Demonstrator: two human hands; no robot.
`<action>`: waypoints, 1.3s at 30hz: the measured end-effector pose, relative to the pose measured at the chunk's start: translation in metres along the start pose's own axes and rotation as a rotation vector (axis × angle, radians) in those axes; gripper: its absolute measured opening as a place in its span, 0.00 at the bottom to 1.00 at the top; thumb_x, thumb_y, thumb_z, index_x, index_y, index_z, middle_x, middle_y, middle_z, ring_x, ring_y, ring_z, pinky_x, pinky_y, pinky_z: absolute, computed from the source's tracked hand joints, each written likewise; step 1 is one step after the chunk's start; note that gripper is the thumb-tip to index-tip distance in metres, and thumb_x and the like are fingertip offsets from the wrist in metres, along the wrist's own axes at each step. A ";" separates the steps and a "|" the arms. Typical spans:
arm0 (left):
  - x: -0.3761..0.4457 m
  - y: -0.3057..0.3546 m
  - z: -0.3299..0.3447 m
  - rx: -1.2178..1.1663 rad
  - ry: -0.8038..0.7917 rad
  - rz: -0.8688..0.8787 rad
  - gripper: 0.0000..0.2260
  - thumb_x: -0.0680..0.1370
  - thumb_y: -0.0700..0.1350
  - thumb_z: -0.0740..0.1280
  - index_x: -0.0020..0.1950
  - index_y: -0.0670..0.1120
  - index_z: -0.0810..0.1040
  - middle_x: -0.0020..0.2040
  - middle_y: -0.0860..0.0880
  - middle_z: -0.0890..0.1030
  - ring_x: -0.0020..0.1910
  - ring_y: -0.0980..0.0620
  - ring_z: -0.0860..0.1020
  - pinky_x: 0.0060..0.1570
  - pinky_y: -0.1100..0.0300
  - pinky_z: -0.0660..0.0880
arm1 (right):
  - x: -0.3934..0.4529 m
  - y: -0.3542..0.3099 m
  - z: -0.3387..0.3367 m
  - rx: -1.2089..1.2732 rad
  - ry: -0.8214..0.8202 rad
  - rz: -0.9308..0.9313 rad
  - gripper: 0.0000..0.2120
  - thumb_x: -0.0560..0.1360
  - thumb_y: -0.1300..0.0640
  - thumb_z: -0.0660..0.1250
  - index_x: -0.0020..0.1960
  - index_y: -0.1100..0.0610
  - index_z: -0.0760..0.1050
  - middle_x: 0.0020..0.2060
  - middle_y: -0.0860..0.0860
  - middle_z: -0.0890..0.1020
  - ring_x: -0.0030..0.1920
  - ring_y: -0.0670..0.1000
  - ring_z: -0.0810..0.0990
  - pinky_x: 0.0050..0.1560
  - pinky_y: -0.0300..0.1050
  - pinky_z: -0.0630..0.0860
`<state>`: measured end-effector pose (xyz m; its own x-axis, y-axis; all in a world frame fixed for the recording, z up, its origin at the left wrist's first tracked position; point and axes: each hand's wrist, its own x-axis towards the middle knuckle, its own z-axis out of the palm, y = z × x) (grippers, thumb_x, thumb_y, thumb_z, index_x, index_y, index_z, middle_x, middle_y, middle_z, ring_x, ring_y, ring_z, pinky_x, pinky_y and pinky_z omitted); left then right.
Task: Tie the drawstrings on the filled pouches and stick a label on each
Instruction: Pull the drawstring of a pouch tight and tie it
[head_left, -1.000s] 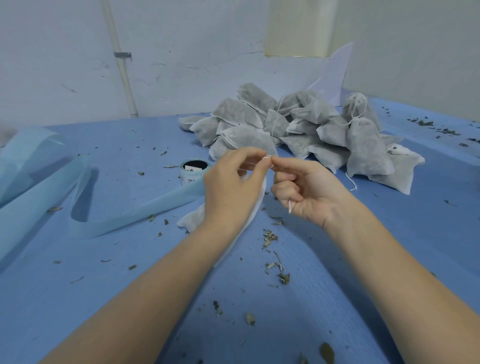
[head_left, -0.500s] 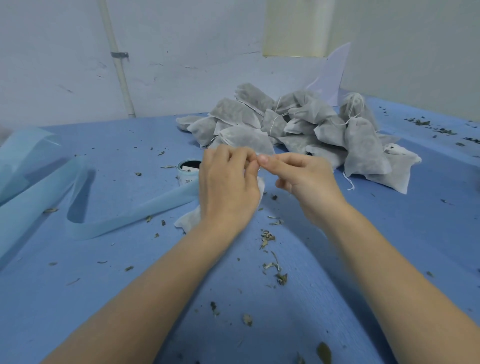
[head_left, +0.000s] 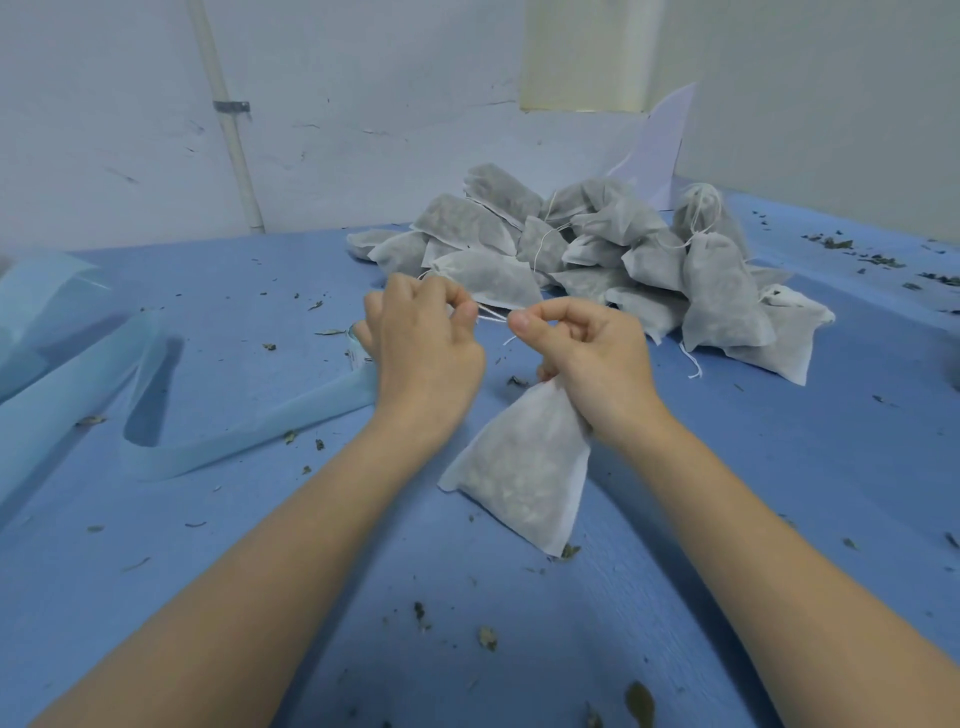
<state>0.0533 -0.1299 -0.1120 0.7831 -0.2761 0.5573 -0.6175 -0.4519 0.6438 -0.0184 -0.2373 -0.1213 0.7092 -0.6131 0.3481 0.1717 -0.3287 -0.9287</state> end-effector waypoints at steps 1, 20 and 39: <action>0.001 -0.001 -0.001 -0.004 0.005 0.003 0.05 0.80 0.41 0.60 0.47 0.47 0.75 0.49 0.52 0.65 0.60 0.46 0.64 0.49 0.63 0.51 | 0.001 0.000 -0.001 -0.002 0.001 -0.011 0.07 0.70 0.50 0.75 0.34 0.45 0.81 0.19 0.43 0.67 0.24 0.44 0.70 0.33 0.38 0.69; -0.011 -0.002 0.013 -1.093 -0.531 -0.696 0.10 0.75 0.38 0.67 0.54 0.34 0.79 0.51 0.38 0.82 0.47 0.45 0.82 0.54 0.52 0.77 | 0.017 0.008 -0.007 0.445 0.403 0.192 0.03 0.72 0.55 0.74 0.41 0.49 0.82 0.28 0.39 0.79 0.35 0.42 0.75 0.43 0.38 0.75; 0.011 -0.014 -0.005 -0.823 -0.273 -0.455 0.10 0.75 0.41 0.69 0.53 0.36 0.79 0.50 0.40 0.83 0.48 0.44 0.81 0.53 0.51 0.77 | 0.017 0.006 0.008 0.135 -0.087 -0.015 0.02 0.75 0.54 0.69 0.47 0.51 0.81 0.49 0.46 0.82 0.52 0.42 0.79 0.55 0.36 0.74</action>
<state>0.0704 -0.1226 -0.1121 0.8854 -0.4559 0.0910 -0.0295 0.1401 0.9897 0.0003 -0.2439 -0.1225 0.7614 -0.5422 0.3555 0.2691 -0.2345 -0.9341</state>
